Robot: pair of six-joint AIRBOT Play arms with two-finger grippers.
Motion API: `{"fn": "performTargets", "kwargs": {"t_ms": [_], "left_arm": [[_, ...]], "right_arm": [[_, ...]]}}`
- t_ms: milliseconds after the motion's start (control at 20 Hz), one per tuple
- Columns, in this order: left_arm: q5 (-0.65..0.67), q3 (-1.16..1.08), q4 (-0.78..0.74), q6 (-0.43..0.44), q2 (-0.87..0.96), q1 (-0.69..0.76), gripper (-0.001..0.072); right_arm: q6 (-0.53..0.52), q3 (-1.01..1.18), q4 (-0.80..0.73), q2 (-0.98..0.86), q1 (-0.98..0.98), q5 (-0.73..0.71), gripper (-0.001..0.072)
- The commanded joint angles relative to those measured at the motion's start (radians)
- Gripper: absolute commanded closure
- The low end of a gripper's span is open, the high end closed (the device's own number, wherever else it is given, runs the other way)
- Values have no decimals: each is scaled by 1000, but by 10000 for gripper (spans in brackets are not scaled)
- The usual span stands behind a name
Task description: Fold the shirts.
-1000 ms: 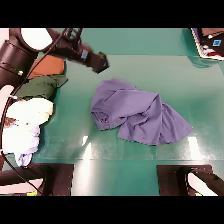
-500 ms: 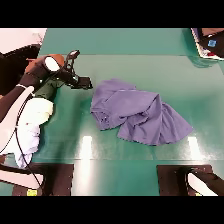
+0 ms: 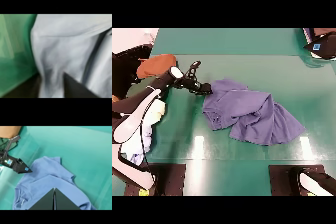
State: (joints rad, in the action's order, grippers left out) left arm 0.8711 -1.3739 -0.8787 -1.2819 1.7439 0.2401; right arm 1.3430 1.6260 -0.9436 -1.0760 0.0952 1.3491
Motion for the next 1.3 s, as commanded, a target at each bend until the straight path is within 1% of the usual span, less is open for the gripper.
{"fn": "performTargets", "kwargs": {"t_ms": [0,50,100,250,400,500,550,600,650,700,750,800,900,1100,1250], "left_arm": [[-56,-4,19,18,11,13,567],[-54,-15,20,18,11,6,688],[-33,-37,19,17,10,-6,685],[102,-148,17,15,-9,-87,686],[155,-220,0,16,-82,-196,686],[177,-230,-6,27,-134,-258,686],[192,-230,-8,27,-150,-280,686],[209,-230,-8,27,-158,-296,686],[229,-230,-10,27,-160,-305,686],[246,-229,-16,27,-159,-306,686],[252,-227,-27,26,-159,-304,686],[253,-227,-28,26,-159,-299,686],[251,-227,-31,26,-159,-294,686],[255,-227,-34,26,-159,-290,686],[254,-227,-34,26,-159,-290,686]], "right_arm": [[13,0,-4,-13,-1,18,699],[16,0,-2,-13,-10,27,699],[19,0,-3,-13,-23,50,699],[42,-34,-36,-2,-92,151,699],[63,-259,-180,93,-181,163,699],[79,-464,-251,166,-270,130,691],[89,-569,-252,191,-328,106,514],[90,-659,-251,204,-381,84,295],[88,-741,-234,208,-427,65,261],[74,-821,-190,201,-469,29,261],[28,-883,-119,185,-497,-16,264],[-1,-923,-59,159,-507,-61,271],[-20,-959,16,73,-495,-152,274],[-25,-929,56,-132,-362,-317,283],[-24,-837,60,-270,-258,-380,283]]}}
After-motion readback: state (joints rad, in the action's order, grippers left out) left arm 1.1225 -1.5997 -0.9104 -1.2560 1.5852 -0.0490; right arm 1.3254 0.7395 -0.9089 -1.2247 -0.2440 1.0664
